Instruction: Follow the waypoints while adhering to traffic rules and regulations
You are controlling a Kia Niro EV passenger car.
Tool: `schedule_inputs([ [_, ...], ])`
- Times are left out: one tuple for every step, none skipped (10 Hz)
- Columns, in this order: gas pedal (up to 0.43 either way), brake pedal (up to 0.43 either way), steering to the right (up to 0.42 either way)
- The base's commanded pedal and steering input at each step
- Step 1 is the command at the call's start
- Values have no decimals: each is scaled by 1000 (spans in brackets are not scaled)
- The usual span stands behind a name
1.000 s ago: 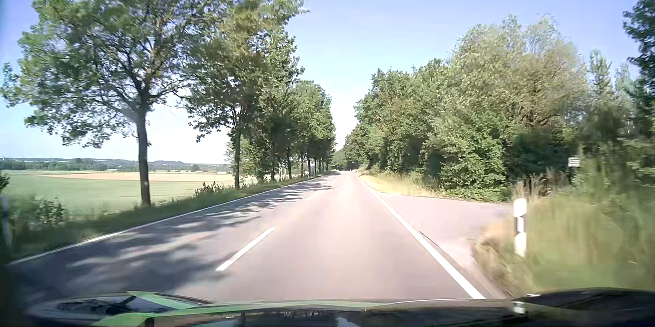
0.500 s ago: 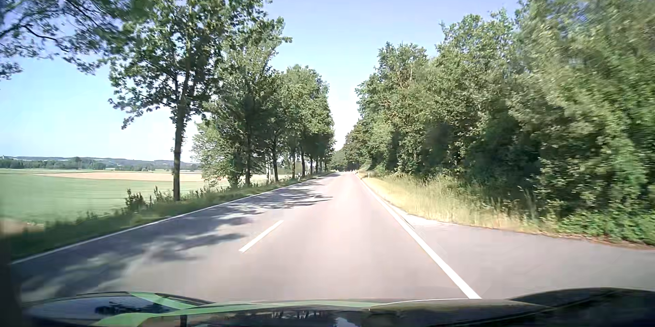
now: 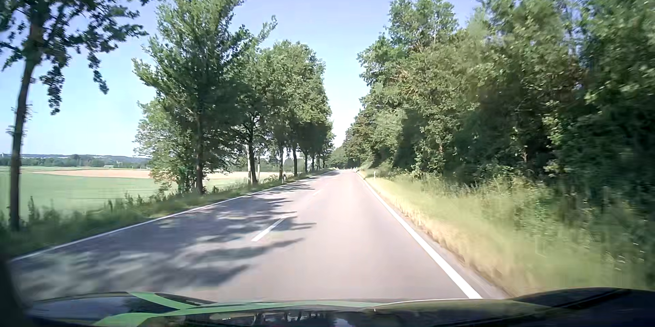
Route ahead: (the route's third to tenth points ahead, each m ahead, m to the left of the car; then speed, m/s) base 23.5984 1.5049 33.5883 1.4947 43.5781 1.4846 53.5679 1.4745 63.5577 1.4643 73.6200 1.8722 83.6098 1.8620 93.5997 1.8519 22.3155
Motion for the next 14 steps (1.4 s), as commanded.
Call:
schedule_inputs([
  [197,0,0],
  [197,0,0],
  [197,0,0],
  [197,0,0],
  [197,0,0],
  [209,0,0],
  [220,0,0],
  [228,0,0],
  [240,0,0],
  [248,0,0],
  [260,0,0],
  [260,0,0],
  [260,0,0],
  [260,0,0],
])
